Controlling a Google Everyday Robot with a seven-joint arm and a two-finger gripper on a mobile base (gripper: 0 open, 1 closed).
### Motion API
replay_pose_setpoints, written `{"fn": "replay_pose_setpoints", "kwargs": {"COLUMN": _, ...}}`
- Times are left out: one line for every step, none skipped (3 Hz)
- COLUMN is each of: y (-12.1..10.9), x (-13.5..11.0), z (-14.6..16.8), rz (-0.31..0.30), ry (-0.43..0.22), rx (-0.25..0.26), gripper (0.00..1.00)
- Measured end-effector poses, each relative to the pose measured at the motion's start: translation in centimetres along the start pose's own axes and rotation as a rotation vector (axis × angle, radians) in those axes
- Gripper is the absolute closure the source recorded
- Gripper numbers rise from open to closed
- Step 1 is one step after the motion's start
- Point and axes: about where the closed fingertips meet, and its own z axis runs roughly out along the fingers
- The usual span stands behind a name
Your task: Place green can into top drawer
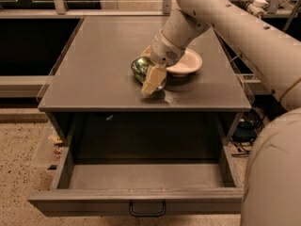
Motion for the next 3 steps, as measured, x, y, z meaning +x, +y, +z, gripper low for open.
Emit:
{"fn": "replay_pose_setpoints", "kwargs": {"y": 0.0, "x": 0.0, "z": 0.0, "rz": 0.0, "ry": 0.0, "rx": 0.0, "gripper": 1.0}}
{"fn": "replay_pose_setpoints", "kwargs": {"y": 0.0, "x": 0.0, "z": 0.0, "rz": 0.0, "ry": 0.0, "rx": 0.0, "gripper": 1.0}}
{"fn": "replay_pose_setpoints", "kwargs": {"y": 3.5, "x": -0.3, "z": -1.3, "rz": 0.008, "ry": -0.022, "rx": -0.049, "gripper": 1.0}}
